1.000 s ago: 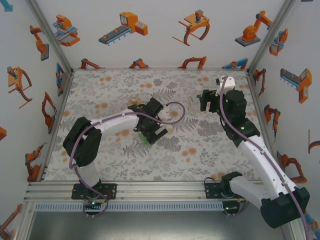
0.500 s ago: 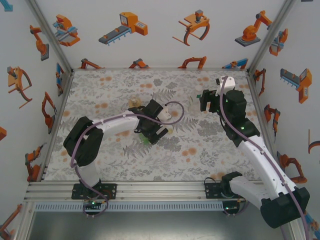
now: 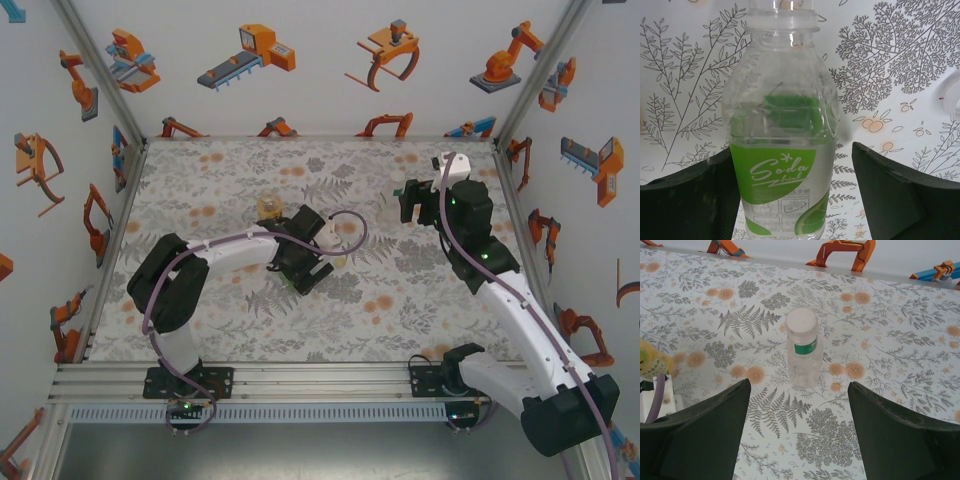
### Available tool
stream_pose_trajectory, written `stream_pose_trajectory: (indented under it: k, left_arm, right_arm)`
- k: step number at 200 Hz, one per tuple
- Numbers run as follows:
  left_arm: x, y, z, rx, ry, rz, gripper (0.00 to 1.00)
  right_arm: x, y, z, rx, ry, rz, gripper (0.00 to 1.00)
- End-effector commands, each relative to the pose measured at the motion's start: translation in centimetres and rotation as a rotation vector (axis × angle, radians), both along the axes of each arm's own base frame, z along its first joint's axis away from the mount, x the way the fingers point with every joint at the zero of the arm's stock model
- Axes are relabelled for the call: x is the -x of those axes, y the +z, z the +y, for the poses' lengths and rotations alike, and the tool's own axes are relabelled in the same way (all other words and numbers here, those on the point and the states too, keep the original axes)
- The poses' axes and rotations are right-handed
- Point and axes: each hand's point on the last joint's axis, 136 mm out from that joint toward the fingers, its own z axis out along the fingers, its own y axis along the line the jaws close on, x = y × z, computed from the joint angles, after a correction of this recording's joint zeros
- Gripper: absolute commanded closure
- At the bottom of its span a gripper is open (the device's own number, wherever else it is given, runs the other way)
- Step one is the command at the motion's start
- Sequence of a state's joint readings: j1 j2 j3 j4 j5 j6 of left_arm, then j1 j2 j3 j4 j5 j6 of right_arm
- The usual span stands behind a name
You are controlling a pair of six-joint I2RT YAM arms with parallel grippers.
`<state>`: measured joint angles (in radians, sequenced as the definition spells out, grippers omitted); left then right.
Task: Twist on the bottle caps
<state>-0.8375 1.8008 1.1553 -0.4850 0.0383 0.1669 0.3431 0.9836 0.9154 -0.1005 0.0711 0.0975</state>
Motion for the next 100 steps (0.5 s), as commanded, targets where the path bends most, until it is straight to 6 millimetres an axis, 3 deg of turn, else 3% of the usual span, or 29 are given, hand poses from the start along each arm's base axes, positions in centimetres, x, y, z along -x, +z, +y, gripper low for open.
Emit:
stream_pose_trajectory:
  k: [1,100]
  left_arm:
    - [0.6,-0.8,0.1,-0.007,-0.021,0.020,0.25]
    - [0.7,-1.8,0.3,0.016,0.008,0.040,0.30]
  right_arm:
    - [0.0,-0.2,-0.2,-0.013,-0.010,0.004,0.29]
    - [0.5,0.4,-0.4,-0.020,-0.010,-0.012,0.29]
